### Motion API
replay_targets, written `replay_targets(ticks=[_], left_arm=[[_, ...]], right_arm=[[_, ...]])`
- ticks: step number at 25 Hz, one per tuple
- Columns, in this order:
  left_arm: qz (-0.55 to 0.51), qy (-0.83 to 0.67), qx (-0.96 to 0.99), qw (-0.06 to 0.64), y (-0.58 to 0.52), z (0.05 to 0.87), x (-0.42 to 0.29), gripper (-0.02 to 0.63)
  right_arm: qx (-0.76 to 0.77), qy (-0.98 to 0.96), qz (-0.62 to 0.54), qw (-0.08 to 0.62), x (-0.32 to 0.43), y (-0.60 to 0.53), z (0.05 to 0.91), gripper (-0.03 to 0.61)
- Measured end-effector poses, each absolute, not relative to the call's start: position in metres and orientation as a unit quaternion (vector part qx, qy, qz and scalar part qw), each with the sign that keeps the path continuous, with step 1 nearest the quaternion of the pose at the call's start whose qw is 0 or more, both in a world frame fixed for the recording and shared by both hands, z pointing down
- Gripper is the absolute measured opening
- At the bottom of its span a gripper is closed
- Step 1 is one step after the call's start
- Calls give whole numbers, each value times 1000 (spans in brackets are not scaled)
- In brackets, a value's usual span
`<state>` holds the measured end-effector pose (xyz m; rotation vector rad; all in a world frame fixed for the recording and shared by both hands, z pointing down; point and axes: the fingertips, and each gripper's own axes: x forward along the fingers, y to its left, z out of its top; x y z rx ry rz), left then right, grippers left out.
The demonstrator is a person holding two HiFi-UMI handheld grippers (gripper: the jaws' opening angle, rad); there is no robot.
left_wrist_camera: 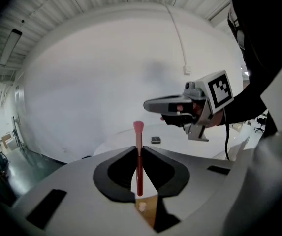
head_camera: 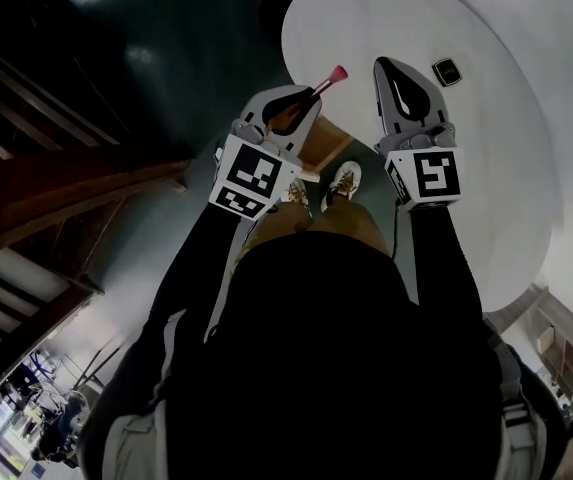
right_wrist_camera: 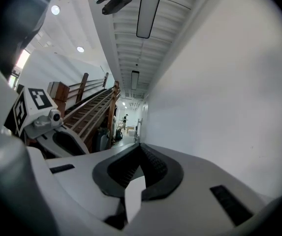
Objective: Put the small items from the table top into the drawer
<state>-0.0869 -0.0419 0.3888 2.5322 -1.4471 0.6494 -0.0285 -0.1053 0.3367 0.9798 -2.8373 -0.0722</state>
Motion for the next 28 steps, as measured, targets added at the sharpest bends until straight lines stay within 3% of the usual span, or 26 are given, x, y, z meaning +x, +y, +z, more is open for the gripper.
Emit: replay_targets(ticks=[9,15,28], left_arm=[[347,-426,808,211,5,559,-97,52],[390,-435,757,292,16,625,-114,52],[418,-473,709,314,-2,683,-134,54]], right_arm=[[336,-937,-20,96,-16,-96,352,26],[339,-934,-17,109,-9,-92,356,26],[318,-939,-22,128,-18,-82,368,26]])
